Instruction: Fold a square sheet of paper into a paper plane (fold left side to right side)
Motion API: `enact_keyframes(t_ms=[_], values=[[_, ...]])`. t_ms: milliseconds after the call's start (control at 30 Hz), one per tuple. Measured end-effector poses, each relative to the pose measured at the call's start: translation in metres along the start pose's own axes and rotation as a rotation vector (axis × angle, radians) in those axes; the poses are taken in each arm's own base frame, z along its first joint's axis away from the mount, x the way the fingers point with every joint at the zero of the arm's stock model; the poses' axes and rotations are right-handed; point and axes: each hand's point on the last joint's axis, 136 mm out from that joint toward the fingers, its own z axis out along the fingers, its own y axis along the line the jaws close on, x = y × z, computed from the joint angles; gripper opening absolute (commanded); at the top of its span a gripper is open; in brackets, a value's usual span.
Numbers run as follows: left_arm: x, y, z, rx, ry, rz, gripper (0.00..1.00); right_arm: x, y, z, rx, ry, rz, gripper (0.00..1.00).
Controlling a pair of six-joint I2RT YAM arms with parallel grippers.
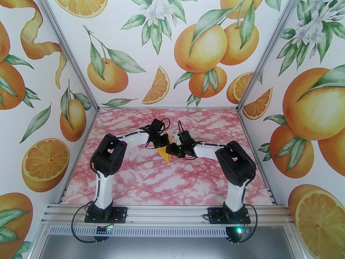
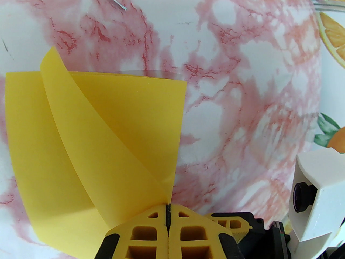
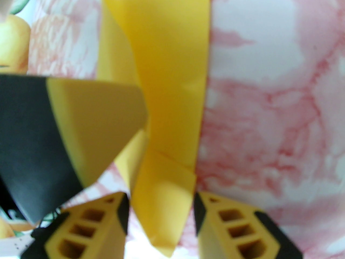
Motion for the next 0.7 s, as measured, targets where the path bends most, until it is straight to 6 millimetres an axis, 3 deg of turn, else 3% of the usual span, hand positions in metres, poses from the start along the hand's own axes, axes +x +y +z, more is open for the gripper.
enact_keyframes(t_ms=[267, 700], values=[[-0.0003, -0.0002, 0.0000, 0.001, -0.001, 0.000, 0.03, 0.0002, 0.0002, 0.0024, 0.003, 0.003, -0.001, 0.40], [-0.0017, -0.0002, -0.0025, 0.001, -0.005, 0.004, 0.29, -0.0004, -0.0018, 0.0030, 0.014, 0.001, 0.002, 0.35]])
